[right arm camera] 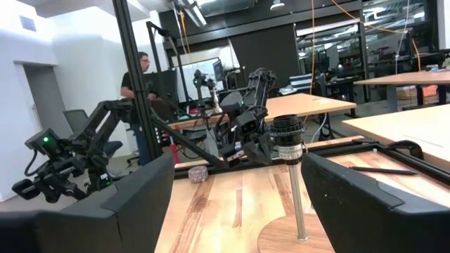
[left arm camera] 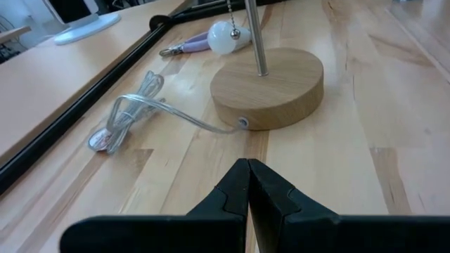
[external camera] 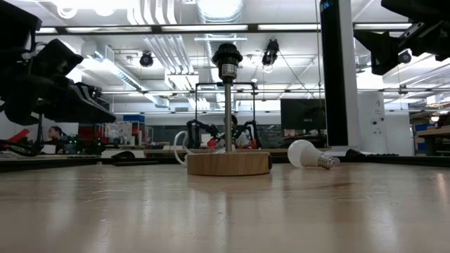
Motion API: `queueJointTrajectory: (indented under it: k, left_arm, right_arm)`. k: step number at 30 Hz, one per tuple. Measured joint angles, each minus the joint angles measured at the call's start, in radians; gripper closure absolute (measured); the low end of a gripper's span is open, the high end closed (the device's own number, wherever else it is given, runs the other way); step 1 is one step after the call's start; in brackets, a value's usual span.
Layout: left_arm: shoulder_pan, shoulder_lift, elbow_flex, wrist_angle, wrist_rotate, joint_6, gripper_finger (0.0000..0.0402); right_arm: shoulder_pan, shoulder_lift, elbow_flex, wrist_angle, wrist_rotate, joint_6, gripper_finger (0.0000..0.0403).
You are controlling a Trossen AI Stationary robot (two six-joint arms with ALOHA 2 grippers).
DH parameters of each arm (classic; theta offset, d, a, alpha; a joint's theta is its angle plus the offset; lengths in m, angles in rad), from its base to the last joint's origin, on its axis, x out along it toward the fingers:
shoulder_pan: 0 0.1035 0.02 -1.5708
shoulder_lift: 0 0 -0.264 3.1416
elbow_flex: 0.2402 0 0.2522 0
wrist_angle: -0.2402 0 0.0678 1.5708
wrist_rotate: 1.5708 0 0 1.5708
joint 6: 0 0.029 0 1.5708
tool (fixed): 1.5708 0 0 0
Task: Screw lightbulb
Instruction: Return to Home Position
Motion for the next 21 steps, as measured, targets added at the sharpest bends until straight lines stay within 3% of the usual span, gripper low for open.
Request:
queueJointTrajectory:
  k: [21]
  left_arm:
    - [0.000, 0.026, 0.000, 0.000, 0.000, 0.000, 0.0401]
  right_arm:
    - [0.000, 0.000, 0.000, 0.000, 0.000, 0.000, 0.0104]
